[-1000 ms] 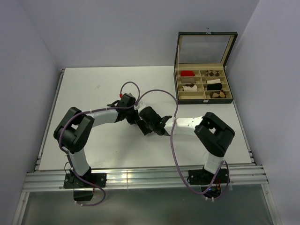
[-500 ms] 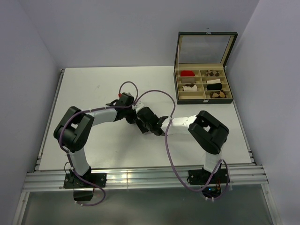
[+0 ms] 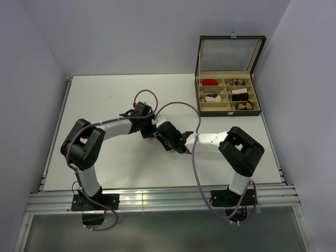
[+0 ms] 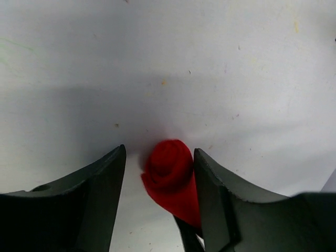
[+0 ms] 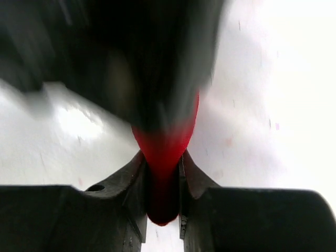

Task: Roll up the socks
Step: Pick up the sock at the center of the board, then place the sock in the storage box.

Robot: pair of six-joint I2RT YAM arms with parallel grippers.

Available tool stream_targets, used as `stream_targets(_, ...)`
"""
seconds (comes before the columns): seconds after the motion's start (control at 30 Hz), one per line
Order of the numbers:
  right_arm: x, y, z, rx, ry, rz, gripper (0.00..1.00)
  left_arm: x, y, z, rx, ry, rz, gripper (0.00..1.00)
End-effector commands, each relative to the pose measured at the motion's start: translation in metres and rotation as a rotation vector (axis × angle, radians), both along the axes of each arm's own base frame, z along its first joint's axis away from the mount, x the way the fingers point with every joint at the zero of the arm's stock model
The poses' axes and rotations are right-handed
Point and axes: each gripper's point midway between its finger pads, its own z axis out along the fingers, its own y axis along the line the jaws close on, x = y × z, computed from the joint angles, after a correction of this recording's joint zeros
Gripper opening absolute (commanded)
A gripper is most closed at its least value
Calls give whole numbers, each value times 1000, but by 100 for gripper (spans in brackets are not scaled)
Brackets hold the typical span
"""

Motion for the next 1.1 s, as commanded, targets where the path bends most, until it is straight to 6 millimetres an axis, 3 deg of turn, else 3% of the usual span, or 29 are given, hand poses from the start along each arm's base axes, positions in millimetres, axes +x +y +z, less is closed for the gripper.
stream_targets(0.0, -19, -26, 2, -27, 74, -19, 0, 21, 26, 16, 66, -47, 63, 61)
stream_targets(0.17, -9, -39, 29, 57, 72, -76, 0, 56, 66, 56, 55, -131, 187, 71)
stream_targets(0.27, 9, -48, 68, 172, 49, -143, 0, 76, 97, 96, 57, -233, 276, 74)
stream_targets(0.33, 17, -56, 82, 212, 58, -192, 0, 85, 121, 132, 61, -326, 328, 76)
stream_targets(0.37, 31, -64, 100, 264, 41, -257, 0, 87, 128, 146, 62, -367, 346, 77)
stream_targets(0.4, 33, -70, 104, 281, 60, -287, 0, 89, 147, 171, 76, -444, 386, 77)
stream_targets(0.47, 46, -76, 121, 351, 76, -361, 0, 89, 165, 198, 81, -540, 432, 80)
stream_targets(0.5, 57, -90, 124, 373, 85, -425, 0, 84, 177, 224, 82, -616, 472, 82)
stream_targets(0.57, 66, -100, 129, 431, 134, -520, 0, 78, 200, 240, 113, -686, 518, 85)
stream_targets(0.6, 72, -119, 127, 438, 152, -598, 0, 72, 217, 263, 138, -759, 562, 87)
stream_targets(0.67, 84, -133, 131, 491, 175, -709, 0, 59, 234, 283, 160, -825, 602, 91)
stream_targets(0.77, 97, -156, 135, 563, 223, -846, 0, 48, 262, 296, 237, -879, 674, 99)
stream_targets(0.83, 101, -177, 131, 566, 253, -975, 0, 36, 277, 304, 304, -921, 703, 100)
stream_targets(0.87, 113, -187, 135, 547, 227, -1033, 0, 32, 281, 308, 321, -939, 713, 100)
stream_targets(0.9, 109, -196, 130, 506, 257, -1085, 0, 24, 285, 307, 338, -954, 721, 99)
stream_targets(0.97, 126, -207, 134, 502, 265, -1167, 0, 13, 293, 319, 337, -1012, 765, 99)
stream_targets(1.0, 125, -210, 131, 479, 297, -1190, 0, 10, 295, 308, 352, -997, 766, 99)
stream_targets(1.07, 140, -209, 130, 504, 339, -1217, 0, 6, 295, 316, 326, -1042, 780, 100)
